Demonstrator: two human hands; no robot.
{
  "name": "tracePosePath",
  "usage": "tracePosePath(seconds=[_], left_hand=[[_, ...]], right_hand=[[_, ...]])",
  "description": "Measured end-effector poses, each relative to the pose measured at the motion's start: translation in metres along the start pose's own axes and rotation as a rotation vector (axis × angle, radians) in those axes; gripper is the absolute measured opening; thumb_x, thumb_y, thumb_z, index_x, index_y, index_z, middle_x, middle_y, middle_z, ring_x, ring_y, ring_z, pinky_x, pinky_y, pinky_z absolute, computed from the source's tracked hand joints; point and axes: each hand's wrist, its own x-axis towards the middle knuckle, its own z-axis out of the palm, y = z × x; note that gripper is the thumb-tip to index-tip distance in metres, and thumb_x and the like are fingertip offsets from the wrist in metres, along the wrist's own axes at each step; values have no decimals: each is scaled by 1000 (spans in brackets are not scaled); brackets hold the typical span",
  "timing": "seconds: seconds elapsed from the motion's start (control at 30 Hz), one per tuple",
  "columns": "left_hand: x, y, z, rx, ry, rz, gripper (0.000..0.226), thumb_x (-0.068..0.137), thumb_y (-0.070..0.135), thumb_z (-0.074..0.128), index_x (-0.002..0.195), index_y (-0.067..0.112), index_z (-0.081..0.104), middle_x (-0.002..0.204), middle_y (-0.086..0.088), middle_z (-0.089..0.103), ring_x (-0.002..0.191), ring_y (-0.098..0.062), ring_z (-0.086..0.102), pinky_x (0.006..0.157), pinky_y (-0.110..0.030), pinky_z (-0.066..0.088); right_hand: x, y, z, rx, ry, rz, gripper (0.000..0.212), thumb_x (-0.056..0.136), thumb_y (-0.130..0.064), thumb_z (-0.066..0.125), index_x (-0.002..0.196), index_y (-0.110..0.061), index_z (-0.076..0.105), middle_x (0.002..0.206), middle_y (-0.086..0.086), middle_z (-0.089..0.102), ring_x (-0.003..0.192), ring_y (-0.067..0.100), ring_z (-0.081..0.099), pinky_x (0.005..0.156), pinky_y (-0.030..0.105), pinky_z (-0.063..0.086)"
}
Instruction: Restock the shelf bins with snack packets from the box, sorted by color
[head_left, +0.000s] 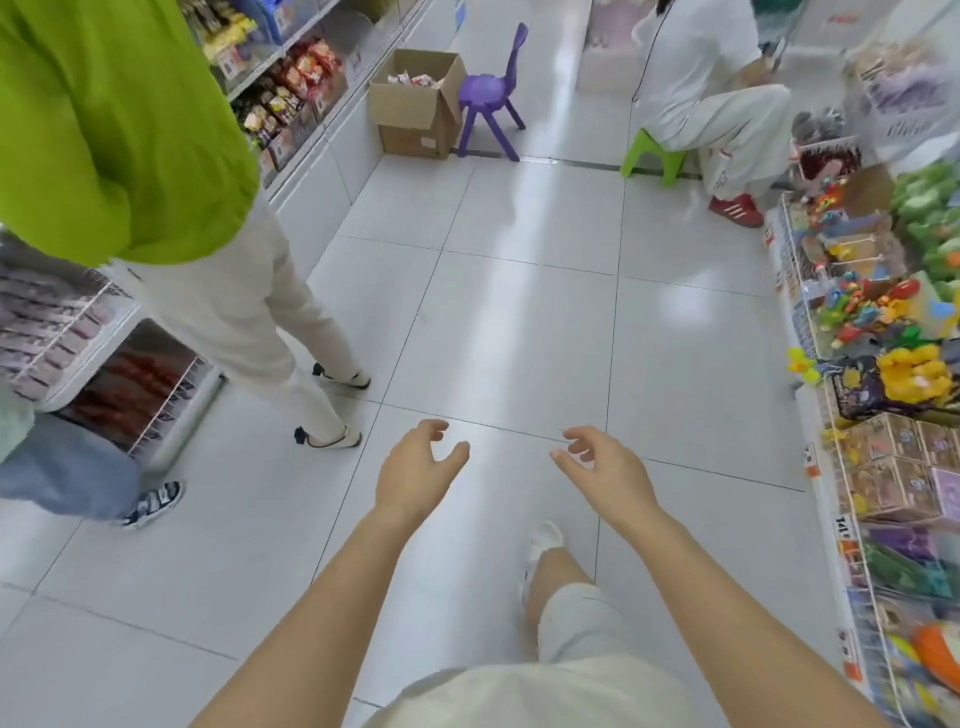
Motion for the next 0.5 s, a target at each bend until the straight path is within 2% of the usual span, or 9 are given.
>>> tracePosePath(seconds=[0.13,0.3,0.4,0.5], left_hand=[[149,57,4,-122,30,-7,44,88,46,58,127,28,51,125,14,54,108,-10,53,89,-31,44],[304,130,-5,-187,12,-90,43,88,45,58,127,27,51,126,14,54,109,-8,52,86,-26,40],[395,166,-21,-182,31,-115,44,88,44,58,128,26,51,126,13,54,110,-10,53,90,-28,42],[492,192,-42,-165,82,-135,44,89,45,57,128,26,51,126,13,54,111,-11,53,94,-33,44]], right_hand=[[156,-20,-28,27,-12,-7,37,89,-49,57,120,-29,57,108,-11,61,95,8,58,82,28,46],[331,-63,-85,-53,-116,-16,39,91,-50,55,124,-29,55,113,-10,60,97,9,57,82,26,44],[433,-94,-117,-66,-129,-40,38,91,-49,55,123,-29,56,112,-11,60,97,9,57,81,25,43],[540,-126,-135,-36,-137,-40,36,90,-49,57,120,-29,58,109,-10,61,97,8,56,83,31,50]])
